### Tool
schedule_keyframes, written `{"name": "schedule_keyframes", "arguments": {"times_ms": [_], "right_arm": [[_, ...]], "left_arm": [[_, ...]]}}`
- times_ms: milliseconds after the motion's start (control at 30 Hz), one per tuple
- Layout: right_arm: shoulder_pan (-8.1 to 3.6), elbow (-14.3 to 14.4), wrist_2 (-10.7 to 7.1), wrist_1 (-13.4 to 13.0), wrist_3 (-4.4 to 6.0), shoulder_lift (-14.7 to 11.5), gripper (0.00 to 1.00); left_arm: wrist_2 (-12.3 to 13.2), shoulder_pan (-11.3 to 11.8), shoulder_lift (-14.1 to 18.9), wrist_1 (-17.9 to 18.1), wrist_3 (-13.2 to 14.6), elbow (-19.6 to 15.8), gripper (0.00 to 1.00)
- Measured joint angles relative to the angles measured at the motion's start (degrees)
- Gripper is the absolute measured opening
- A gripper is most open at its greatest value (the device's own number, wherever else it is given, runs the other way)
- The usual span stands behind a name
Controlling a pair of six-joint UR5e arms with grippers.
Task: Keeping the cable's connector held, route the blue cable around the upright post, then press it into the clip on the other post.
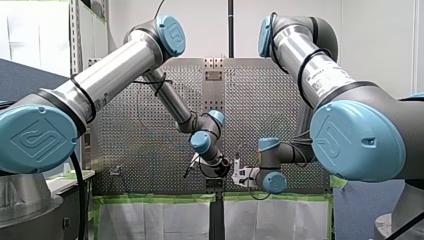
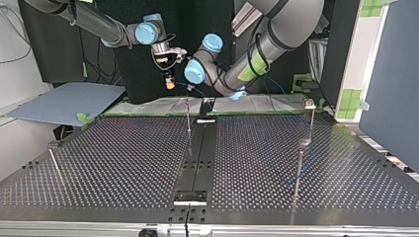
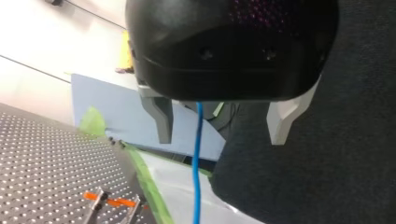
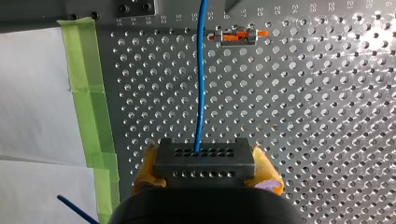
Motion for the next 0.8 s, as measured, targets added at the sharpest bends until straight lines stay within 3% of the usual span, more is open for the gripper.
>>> {"name": "schedule_keyframes", "arguments": {"times_ms": [367,567,800], "right_arm": [[0.05,0.01,-0.43,-0.05,0.02,-0.02,0.0],[0.08,0.02,-0.53,-0.21,0.02,-0.02,0.0],[0.09,0.01,-0.49,-0.31,0.01,-0.01,0.0]], "left_arm": [[-6.02,-1.56,-0.04,6.09,-5.5,0.0,1.0],[-9.58,-1.67,-0.05,9.4,-5.76,0.0,1.0],[-13.35,-1.78,-0.05,10.1,-5.21,0.0,1.0]]}}
